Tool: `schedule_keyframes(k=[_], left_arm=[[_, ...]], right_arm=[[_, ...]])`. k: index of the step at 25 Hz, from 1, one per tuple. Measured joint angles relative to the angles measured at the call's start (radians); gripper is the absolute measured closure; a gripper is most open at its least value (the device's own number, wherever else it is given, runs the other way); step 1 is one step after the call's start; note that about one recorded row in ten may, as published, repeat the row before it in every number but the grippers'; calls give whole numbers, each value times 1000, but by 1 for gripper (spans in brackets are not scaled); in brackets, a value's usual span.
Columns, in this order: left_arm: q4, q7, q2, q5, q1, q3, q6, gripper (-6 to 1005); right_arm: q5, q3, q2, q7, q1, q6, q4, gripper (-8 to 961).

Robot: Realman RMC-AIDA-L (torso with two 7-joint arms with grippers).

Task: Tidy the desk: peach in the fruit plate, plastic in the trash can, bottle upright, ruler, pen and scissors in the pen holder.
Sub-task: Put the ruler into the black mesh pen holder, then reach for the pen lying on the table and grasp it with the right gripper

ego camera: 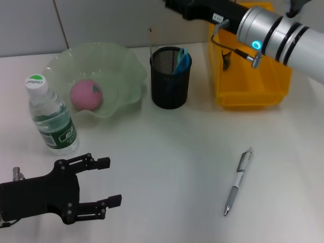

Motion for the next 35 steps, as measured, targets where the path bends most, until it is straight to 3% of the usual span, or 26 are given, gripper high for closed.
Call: schedule_keyframes(k=[25, 31, 35], left_arm=[[-45, 44, -4, -6, 20, -1, -39, 164], [-46, 42, -4, -13, 26, -2, -33, 164], [-46, 40, -3, -25, 28, -9, -31, 164]], right_arm=[[48, -43, -6, 59, -49, -137, -17, 339], [1, -44, -13, 182, -138, -298, -133, 339], [-89, -33, -32, 297, -208, -434, -230, 338]])
